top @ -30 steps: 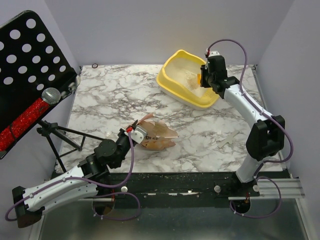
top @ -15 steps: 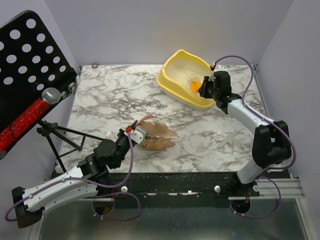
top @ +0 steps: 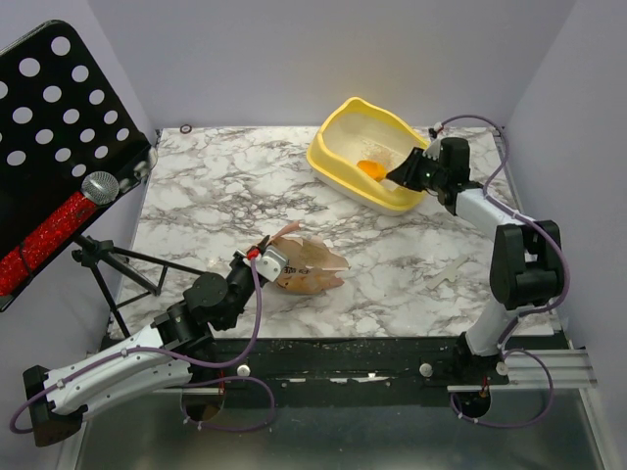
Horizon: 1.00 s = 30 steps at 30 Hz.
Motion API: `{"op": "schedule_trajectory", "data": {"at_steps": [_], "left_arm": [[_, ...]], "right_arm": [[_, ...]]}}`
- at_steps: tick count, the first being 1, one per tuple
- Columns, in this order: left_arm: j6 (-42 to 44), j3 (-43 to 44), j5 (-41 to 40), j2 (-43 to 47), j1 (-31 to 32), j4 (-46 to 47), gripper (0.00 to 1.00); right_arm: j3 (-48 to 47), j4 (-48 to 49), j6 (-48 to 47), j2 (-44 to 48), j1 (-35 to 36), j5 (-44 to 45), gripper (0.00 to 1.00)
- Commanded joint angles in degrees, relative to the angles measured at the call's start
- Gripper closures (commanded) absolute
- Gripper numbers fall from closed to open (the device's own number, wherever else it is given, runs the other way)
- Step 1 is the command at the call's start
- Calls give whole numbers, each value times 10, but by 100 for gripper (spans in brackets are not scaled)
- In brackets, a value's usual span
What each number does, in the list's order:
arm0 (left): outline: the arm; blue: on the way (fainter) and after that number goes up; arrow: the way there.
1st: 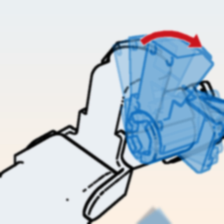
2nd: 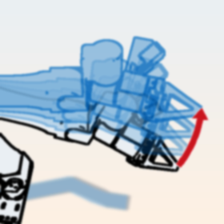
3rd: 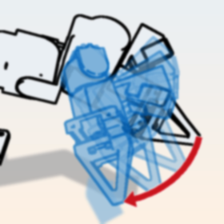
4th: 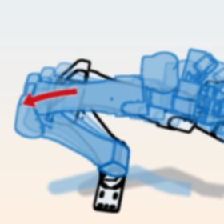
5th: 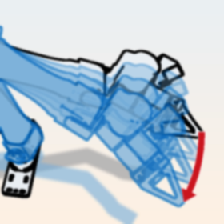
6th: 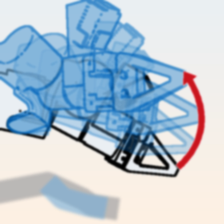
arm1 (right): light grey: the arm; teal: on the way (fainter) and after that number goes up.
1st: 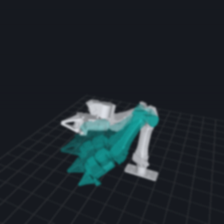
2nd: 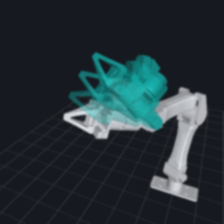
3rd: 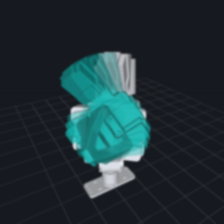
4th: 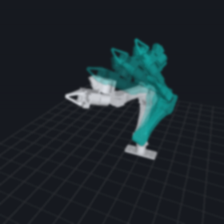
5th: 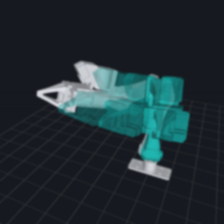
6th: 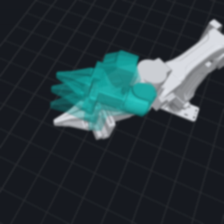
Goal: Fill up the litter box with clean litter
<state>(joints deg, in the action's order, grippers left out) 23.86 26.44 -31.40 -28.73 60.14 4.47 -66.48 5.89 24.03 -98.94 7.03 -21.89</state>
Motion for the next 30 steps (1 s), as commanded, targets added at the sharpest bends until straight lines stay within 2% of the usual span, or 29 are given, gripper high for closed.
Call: {"op": "schedule_trajectory", "data": {"at_steps": [1,8,16,26,30], "left_arm": [[1,33,-10,10,-1,58,100],[1,33,-10,9,-1,58,100],[2,34,-9,17,-1,58,100],[6,34,-15,26,-1,58,100],[8,34,-16,28,-1,56,100]], "right_arm": [[-18,-4,31,-33,-5,-117,100],[-27,-34,31,-52,-5,-165,100],[16,-16,44,-51,3,-224,100],[86,54,70,-41,80,-266,100],[105,63,73,-21,93,-257,100]]}}
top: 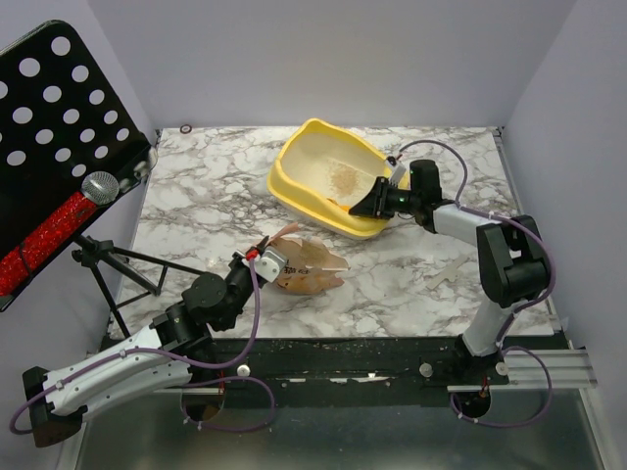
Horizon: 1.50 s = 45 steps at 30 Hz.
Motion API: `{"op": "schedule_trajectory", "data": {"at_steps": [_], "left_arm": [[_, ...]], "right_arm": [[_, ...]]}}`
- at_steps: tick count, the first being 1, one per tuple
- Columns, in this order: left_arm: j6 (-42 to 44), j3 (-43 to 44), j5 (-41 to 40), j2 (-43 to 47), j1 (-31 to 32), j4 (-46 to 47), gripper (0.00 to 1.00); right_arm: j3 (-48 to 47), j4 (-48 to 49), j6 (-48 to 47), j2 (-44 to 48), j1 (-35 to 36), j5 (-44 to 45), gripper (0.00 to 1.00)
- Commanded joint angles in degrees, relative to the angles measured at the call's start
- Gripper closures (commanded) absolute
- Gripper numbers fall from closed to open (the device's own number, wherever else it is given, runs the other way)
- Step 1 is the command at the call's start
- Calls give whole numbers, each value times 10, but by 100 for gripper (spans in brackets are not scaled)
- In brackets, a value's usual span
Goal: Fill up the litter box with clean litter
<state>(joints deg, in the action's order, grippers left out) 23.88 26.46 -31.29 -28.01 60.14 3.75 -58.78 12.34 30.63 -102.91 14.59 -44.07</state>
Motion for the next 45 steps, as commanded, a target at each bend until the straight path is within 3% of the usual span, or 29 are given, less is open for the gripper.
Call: {"op": "schedule_trajectory", "data": {"at_steps": [1,9,17,28,37,41,45], "left_arm": [[8,33,-18,22,-1,64,100],[11,34,-10,12,-1,60,100],[13,36,-6,7,-1,56,100],[15,39,-12,3,-1,53,100],[17,40,-19,-6,-1,49,100],[17,41,-21,-2,-1,50,100],[17,40,-22,5,-1,50,100]], "right_arm": [[32,-3,7,24,18,-23,100],[37,-49,-23,171,18,139,100],[17,-200,-54,348,23,195,100],[-2,-424,-64,521,26,68,100],[-36,-591,-93,595,27,-28,100],[-47,-636,-102,607,29,-22,100],[-40,-620,-86,608,30,-29,100]]}}
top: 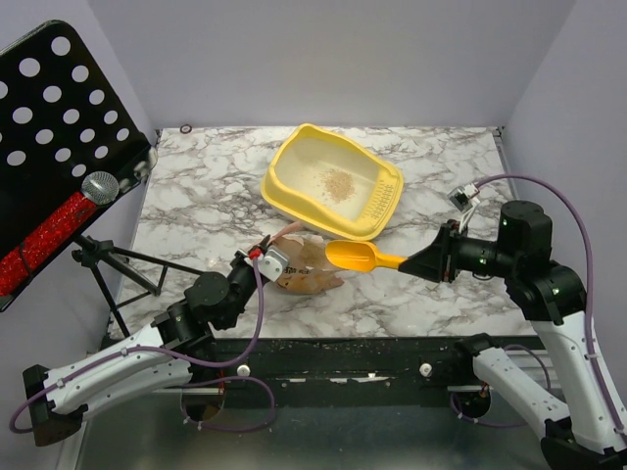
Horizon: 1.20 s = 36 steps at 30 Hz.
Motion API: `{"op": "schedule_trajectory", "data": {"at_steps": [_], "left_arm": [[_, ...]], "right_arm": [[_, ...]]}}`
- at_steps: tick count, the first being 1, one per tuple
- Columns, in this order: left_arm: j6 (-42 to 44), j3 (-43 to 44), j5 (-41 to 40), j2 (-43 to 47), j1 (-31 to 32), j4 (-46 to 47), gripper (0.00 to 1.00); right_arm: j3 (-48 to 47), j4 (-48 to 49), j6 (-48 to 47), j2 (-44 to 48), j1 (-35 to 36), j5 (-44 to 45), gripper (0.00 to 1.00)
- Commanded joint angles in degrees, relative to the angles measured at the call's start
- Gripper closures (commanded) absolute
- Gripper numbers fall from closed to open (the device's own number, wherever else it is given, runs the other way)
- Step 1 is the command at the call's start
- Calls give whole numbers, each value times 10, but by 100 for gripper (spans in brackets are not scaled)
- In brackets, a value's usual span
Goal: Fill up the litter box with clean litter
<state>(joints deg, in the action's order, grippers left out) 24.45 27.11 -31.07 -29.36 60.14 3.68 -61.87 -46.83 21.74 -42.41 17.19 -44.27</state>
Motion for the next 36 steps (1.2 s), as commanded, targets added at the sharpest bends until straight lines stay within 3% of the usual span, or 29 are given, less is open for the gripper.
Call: {"op": "schedule_trajectory", "data": {"at_steps": [1,14,21,29,36], "left_arm": [[11,34,-24,19,0,51,100],[9,35,-12,27,-1,51,100],[7,36,-6,35,-1,48,100],[3,39,-2,27,-1,48,100],[3,39,0,32,-1,47,100]], "right_arm": [[-9,-25,6,1,5,-27,100],[3,57,40,-81,66,44,100],[-21,47,21,-136,83,97,100],[-40,33,16,-238,172,134,100],[-66,10,22,-295,203,193,100]]}}
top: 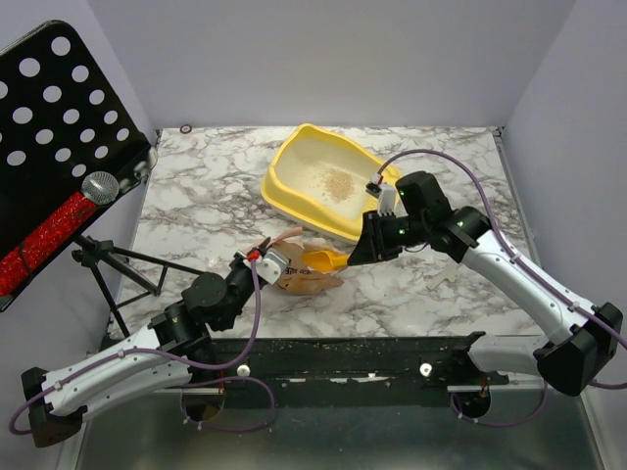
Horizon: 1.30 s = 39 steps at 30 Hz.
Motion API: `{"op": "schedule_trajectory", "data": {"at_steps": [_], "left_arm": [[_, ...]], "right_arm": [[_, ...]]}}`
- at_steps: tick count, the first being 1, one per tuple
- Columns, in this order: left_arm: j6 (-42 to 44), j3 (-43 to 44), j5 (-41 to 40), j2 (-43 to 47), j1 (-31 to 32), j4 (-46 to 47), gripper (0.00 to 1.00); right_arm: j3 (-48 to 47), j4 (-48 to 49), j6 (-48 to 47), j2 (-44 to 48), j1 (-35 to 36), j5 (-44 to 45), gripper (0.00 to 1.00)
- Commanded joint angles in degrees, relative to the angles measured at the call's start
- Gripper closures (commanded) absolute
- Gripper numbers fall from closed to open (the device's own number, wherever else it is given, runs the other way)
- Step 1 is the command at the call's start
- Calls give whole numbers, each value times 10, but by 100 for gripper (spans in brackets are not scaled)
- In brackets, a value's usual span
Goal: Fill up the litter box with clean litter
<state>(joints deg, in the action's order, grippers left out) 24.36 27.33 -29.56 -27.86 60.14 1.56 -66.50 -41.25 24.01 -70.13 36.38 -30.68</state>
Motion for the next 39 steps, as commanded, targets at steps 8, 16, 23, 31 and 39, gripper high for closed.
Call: {"op": "schedule_trajectory", "data": {"at_steps": [8,16,23,31,39], "left_arm": [[-2,39,-10,11,-1,69,100],[-6,42,-11,5,-1,64,100],[-3,39,-15,6,-1,68,100],[3,32,-8,12,-1,73,100],[10,22,8,20,-1,81,100]], "right_arm": [[-74,-143,-7,-68,20,156,100],[-89,-120,0,-156,27,159,100],[-64,-31,16,-239,28,72,100],[-30,95,56,-281,26,-12,100],[94,371,152,-258,19,-114,100]]}}
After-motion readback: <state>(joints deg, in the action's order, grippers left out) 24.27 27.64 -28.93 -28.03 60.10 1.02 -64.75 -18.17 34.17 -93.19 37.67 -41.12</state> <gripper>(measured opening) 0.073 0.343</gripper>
